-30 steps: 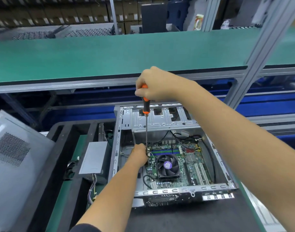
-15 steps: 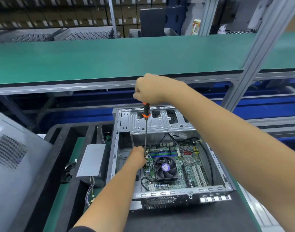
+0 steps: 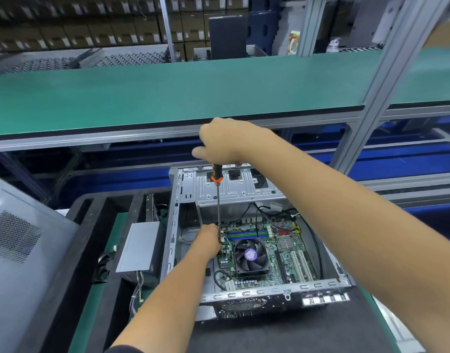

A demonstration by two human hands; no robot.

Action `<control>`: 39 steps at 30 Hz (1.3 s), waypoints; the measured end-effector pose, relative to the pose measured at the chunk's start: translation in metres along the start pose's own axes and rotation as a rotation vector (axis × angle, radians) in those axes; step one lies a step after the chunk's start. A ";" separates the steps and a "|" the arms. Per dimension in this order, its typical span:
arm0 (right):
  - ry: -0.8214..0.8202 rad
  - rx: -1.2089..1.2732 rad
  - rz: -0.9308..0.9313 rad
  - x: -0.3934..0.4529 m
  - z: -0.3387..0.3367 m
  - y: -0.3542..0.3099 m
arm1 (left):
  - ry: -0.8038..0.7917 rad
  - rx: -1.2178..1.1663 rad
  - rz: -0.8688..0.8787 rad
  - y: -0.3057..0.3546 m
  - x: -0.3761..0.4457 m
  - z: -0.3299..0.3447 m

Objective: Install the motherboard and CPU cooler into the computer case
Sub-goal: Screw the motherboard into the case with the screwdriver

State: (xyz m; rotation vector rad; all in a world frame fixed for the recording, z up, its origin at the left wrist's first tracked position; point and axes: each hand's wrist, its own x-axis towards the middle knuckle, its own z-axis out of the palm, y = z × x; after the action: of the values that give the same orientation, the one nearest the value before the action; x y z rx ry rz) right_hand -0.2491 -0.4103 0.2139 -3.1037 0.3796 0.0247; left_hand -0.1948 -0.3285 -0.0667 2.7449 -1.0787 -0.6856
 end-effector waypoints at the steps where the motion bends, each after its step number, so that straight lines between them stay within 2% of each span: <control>1: -0.050 0.027 -0.014 0.000 -0.003 0.001 | -0.003 0.013 0.003 0.000 0.001 0.000; 4: -0.241 0.173 -0.018 -0.002 -0.009 0.003 | -0.018 0.056 0.003 0.001 0.002 -0.002; 5: -0.250 0.178 -0.020 -0.003 -0.008 0.004 | -0.019 0.068 0.006 0.001 0.002 -0.003; 9: -0.047 0.117 -0.056 -0.003 0.004 0.005 | -0.001 0.063 0.017 0.000 0.001 -0.001; 11: 0.000 0.129 -0.064 -0.002 0.009 0.006 | 0.008 0.048 0.022 0.000 -0.001 0.000; 14: 0.011 0.226 -0.058 -0.003 0.013 0.010 | 0.044 0.003 0.020 -0.001 -0.002 0.001; 19: -0.071 0.413 -0.036 -0.008 0.014 0.018 | 0.054 -0.051 0.011 -0.002 -0.002 0.002; 21: -0.041 0.402 -0.037 -0.008 0.015 0.021 | 0.061 -0.085 0.002 -0.002 -0.001 0.003; 26: 0.131 0.200 0.056 -0.009 0.023 0.022 | 0.064 -0.111 -0.004 -0.004 0.001 0.005; 30: -0.063 0.420 0.024 -0.013 0.015 0.027 | 0.052 -0.107 -0.011 -0.003 0.000 0.003; 32: -0.081 0.471 -0.012 -0.015 0.014 0.028 | 0.046 -0.104 -0.007 -0.003 -0.001 0.002; 39: 0.148 0.624 0.020 -0.020 0.028 0.029 | 0.029 -0.073 -0.013 0.001 -0.004 -0.001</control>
State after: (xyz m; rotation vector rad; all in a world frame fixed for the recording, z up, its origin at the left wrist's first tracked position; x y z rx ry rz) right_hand -0.2759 -0.4329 0.1861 -2.4898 0.3394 -0.2702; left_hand -0.1971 -0.3266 -0.0638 2.6941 -1.0104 -0.6701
